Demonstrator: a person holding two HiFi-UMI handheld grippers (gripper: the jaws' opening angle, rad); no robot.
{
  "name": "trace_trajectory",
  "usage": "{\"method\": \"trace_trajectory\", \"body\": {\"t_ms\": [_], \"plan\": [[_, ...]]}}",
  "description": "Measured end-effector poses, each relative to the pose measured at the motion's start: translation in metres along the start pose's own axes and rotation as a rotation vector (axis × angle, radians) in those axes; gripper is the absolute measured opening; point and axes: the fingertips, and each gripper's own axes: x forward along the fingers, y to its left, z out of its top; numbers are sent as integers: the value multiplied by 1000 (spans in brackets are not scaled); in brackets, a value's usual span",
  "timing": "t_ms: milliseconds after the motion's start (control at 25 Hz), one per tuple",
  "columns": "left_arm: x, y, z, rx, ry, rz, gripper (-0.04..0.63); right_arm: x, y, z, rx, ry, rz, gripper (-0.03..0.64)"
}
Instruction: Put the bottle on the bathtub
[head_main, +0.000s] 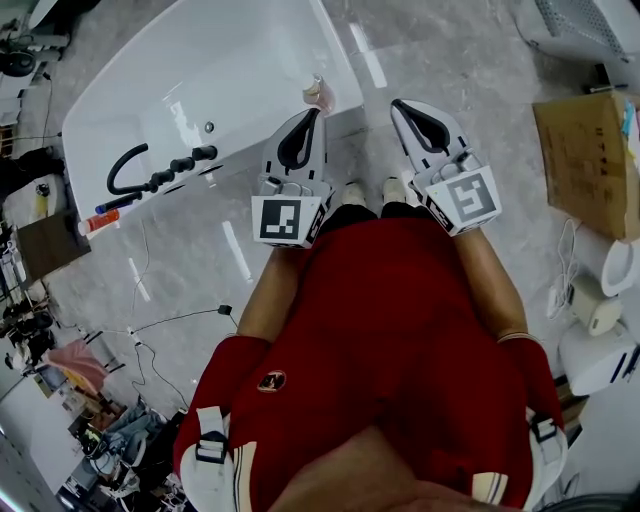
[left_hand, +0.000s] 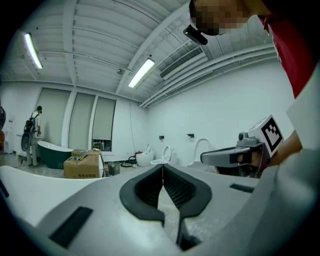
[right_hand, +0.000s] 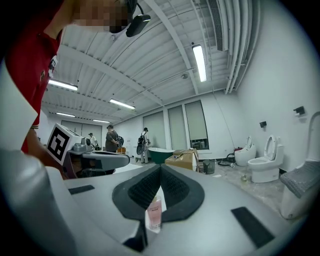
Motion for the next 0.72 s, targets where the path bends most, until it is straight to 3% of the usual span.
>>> {"method": "trace_trajectory", "body": {"t_ms": [480, 720], "plan": [[-14, -24, 13, -4, -23, -48, 6, -10, 14, 11, -23, -34, 30, -3], [-17, -22, 12, -13, -12, -31, 6, -11, 20, 12, -28, -38, 38, -3]]}}
